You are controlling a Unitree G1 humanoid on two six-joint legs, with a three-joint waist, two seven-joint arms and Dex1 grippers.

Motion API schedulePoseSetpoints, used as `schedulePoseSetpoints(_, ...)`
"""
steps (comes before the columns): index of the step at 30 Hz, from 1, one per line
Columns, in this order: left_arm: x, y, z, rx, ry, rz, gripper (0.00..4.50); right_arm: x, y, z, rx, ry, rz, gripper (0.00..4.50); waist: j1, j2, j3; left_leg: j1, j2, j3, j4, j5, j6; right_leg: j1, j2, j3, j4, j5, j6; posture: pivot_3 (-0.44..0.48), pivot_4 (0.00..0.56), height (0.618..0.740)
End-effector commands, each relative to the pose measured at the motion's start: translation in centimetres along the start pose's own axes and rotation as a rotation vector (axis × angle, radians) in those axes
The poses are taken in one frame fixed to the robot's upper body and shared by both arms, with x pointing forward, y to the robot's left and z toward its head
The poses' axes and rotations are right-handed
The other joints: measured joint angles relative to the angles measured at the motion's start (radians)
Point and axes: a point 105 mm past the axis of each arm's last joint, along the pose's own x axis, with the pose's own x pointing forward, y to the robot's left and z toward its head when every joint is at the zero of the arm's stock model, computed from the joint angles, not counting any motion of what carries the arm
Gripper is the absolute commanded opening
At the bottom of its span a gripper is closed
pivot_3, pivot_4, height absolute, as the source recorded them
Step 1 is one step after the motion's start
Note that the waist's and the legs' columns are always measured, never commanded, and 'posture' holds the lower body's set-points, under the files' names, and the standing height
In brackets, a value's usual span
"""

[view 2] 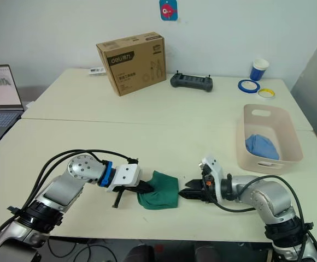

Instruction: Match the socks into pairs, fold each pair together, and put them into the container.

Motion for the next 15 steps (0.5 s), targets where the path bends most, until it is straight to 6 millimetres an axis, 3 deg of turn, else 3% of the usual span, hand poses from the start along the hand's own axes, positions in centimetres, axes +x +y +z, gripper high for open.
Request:
schedulePoseSetpoints(1,0.1,-1.9,-2.7,-0.088,0.088,-0.041,0.00,0.7,0.8,0.6,0.128,-0.003,0.047,3.77,-0.004,-0.001,-0.002,0.001,0.000,0.000,0.000,0.000,0.000,0.000,0.000,0.000,0.001,0.000,0.000,0.000,0.150,0.740)
schedulePoseSetpoints(7,0.0,-2.0,-2.5,-0.095,0.079,-0.027,0.00,2.7,1.7,1.7,0.281,-0.013,0.129,3.77,-0.016,0.001,-0.003,0.001,0.002,-0.001,-0.001,0.000,0.000,0.000,0.003,0.000,0.001,0.001,-0.002,0.000,0.150,0.740)
schedulePoseSetpoints(15,-0.2,-1.8,-2.4,-0.098,0.078,-0.008,0.00,4.9,2.7,2.8,0.326,-0.030,0.195,3.77,-0.021,0.001,-0.004,0.001,0.002,-0.001,-0.002,0.000,0.001,-0.001,0.003,0.000,0.001,0.001,-0.002,0.000,0.150,0.740)
